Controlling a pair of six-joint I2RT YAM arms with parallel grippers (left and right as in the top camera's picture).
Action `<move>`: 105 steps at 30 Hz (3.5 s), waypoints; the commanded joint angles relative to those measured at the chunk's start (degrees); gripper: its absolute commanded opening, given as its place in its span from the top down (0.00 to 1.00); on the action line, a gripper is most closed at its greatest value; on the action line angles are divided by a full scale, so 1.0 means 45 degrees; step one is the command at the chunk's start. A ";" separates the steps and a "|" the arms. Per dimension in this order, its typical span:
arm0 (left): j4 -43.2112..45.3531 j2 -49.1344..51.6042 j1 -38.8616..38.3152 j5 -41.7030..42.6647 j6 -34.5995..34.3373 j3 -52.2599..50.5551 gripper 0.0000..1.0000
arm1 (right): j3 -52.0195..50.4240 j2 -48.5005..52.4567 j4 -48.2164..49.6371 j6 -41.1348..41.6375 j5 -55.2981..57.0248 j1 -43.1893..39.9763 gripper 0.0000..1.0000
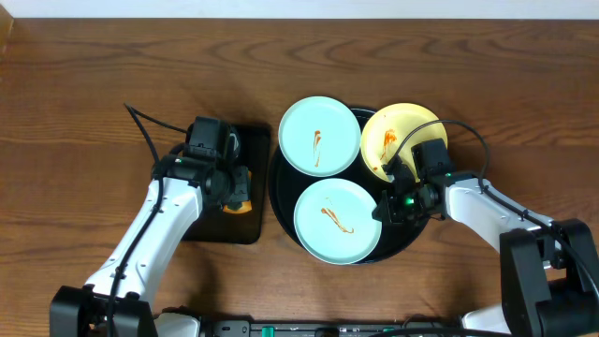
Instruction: Clean dirty plates on tray and stack at the side
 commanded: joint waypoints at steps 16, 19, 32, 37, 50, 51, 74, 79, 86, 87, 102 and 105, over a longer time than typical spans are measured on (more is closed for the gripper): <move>0.1195 -0.0155 -0.0005 0.3716 0.0019 0.0282 0.92 | -0.0083 0.0170 0.0078 0.0107 0.0165 0.0277 0.99; 0.2195 -0.0151 -0.0039 0.5620 -0.0243 0.0282 0.93 | -0.0083 0.0170 0.0083 0.0107 0.0170 0.0282 0.99; 0.4435 0.0019 -0.3944 0.3721 -0.2909 0.0272 0.92 | -0.0083 0.0175 0.0083 0.0112 0.0170 0.0282 0.99; 0.5134 0.0729 -0.6144 0.2725 -0.3662 0.0267 0.92 | -0.0083 0.0170 0.0087 0.0146 0.0170 0.0277 0.99; 0.4677 0.3662 -0.8335 -0.1229 -0.4051 0.0267 0.92 | -0.0083 0.0175 0.0078 0.0146 0.0165 0.0277 0.99; 0.4376 0.3682 -0.8267 -0.2307 -0.4065 0.0272 0.92 | -0.0083 0.0175 0.0073 0.0151 0.0165 0.0277 0.99; 0.4075 0.2968 -0.8291 0.2035 -0.3487 0.0282 0.92 | -0.0083 0.0170 -0.0053 0.0146 0.0170 0.0277 0.99; 0.4080 0.2968 -0.8578 -0.1069 -0.3390 0.0282 0.92 | -0.0083 0.0175 -0.0087 0.0146 0.0165 0.0277 0.99; 0.4265 0.2968 -0.7393 -0.5994 -0.3385 0.0282 0.92 | -0.0083 0.0170 -0.0223 0.0146 0.0165 0.0282 0.99; 0.4260 0.2968 -0.7179 -0.6047 -0.3381 0.0282 0.92 | -0.0083 0.0170 -0.0219 0.0146 0.0165 0.0282 0.99; 0.1418 -0.0393 -0.5678 -0.5790 -0.3113 0.0763 0.92 | -0.0083 0.0170 -0.0058 0.0763 0.0559 0.0277 0.99; 0.1122 -0.1413 -0.5659 -0.5824 -0.3099 0.0758 0.92 | -0.0078 0.0170 0.0189 0.0767 0.0544 0.0277 0.99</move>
